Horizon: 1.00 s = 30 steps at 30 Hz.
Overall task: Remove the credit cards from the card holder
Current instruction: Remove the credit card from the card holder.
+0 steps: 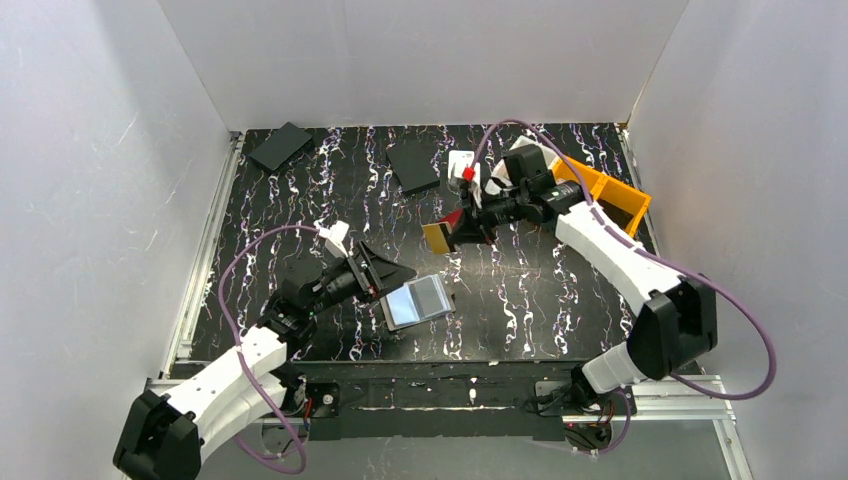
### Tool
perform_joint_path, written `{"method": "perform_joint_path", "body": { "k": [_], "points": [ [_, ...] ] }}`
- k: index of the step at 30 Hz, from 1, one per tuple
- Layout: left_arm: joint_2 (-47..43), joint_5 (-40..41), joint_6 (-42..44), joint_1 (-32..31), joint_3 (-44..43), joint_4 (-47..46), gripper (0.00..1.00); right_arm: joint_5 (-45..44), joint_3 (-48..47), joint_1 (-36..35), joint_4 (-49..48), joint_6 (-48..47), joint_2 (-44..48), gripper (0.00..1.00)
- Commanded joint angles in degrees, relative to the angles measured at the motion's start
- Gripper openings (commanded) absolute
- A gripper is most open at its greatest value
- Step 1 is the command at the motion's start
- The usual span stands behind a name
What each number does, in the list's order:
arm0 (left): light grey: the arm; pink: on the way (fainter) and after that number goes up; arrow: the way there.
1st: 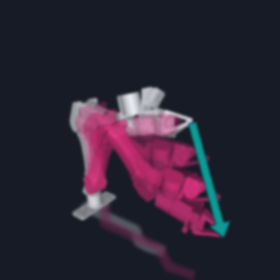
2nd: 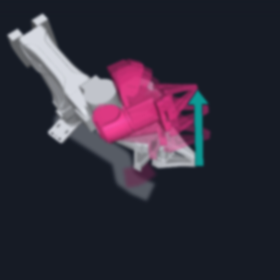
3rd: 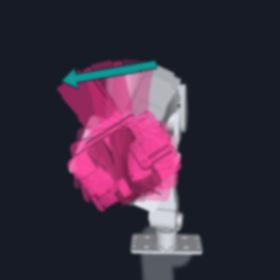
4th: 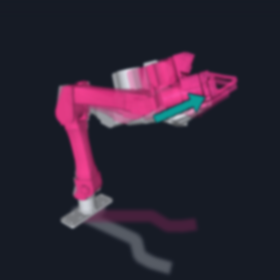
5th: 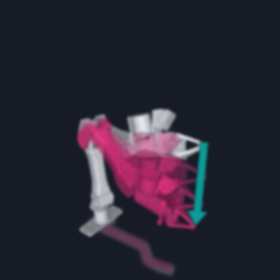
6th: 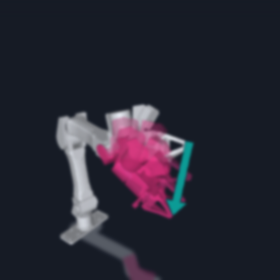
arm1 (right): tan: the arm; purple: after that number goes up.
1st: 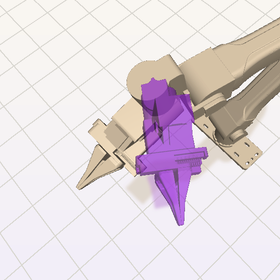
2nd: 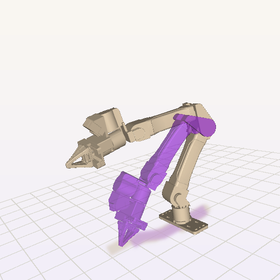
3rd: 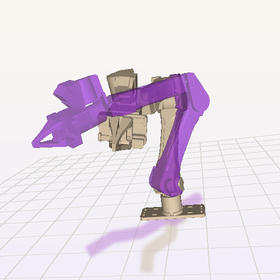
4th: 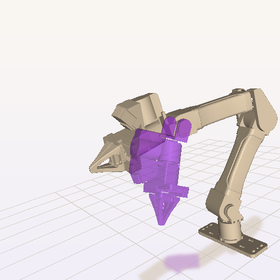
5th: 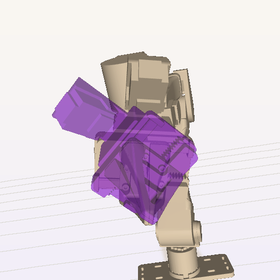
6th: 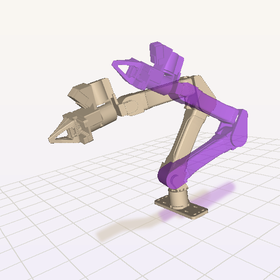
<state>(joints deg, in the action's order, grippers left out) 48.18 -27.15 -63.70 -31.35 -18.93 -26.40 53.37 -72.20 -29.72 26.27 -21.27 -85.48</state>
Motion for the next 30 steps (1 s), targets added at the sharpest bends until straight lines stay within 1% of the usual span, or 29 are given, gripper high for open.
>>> {"method": "perform_joint_path", "body": {
  "k": [1, 3, 4, 5, 8, 12, 15, 18, 22, 25, 26, 27, 30],
  "points": [
    [-2.8, 4.0, -11.2, 1.7, 1.0, -0.8, 0.98, -18.6, -0.8, -0.6, 17.8, -31.3, 6.4, 0.01],
    [-2.3, 3.6, -15.4, 2.2, 0.9, -1.7, 0.98, -21.4, 0.8, -0.8, 17.4, -40.4, 9.6, 0.01],
    [-1.8, 3.3, -17.3, 2.2, 0.8, -2.9, 0.98, -21.8, 0.2, -0.8, 19.7, -45.0, 9.8, 0.01],
    [-1.1, 3.0, -19.3, 2.2, 0.8, -4.1, 0.98, -22.2, -0.9, -0.8, 21.7, -47.7, 9.5, 0.01],
    [2.5, 1.5, -25.9, 2.2, -0.3, -6.7, 0.98, -22.6, -1.4, -0.8, 22.5, -52.2, 10.0, 0.01],
    [7.9, 0.3, -32.6, 0.9, -4.1, -6.8, 0.96, -21.7, -1.4, -1.3, 21.4, -51.4, 10.0, 0.01],
    [12.6, 1.9, -37.1, -2.0, -7.6, -6.6, 0.88, -24.7, 0.2, -2.9, 19.8, -50.6, 10.0, 0.01],
    [17.1, 3.9, -40.3, -4.4, -10.4, -6.0, 0.86, -28.0, 1.2, -4.8, 19.0, -49.7, 10.0, 0.01],
    [22.2, 6.6, -41.5, -7.2, -13.4, -5.1, 0.83, -30.3, 1.4, -6.6, 17.9, -47.8, 9.9, 0.01],
    [25.6, 7.1, -42.4, -9.0, -15.6, -4.7, 0.82, -31.7, 1.1, -7.7, 17.2, -46.6, 9.5, 0.01],
    [26.9, 7.2, -42.5, -9.6, -16.4, -4.6, 0.80, -32.1, 0.9, -8.0, 17.2, -46.4, 9.3, 0.01],
    [27.8, 7.3, -42.6, -9.9, -16.8, -4.6, 0.75, -32.2, 0.7, -8.3, 17.1, -46.3, 9.2, 0.01],
    [29.9, 7.4, -43.8, -10.4, -17.7, -4.7, 0.57, -32.9, 0.5, -10.1, 17.1, -45.8, 8.8, 0.01]
  ]
}}
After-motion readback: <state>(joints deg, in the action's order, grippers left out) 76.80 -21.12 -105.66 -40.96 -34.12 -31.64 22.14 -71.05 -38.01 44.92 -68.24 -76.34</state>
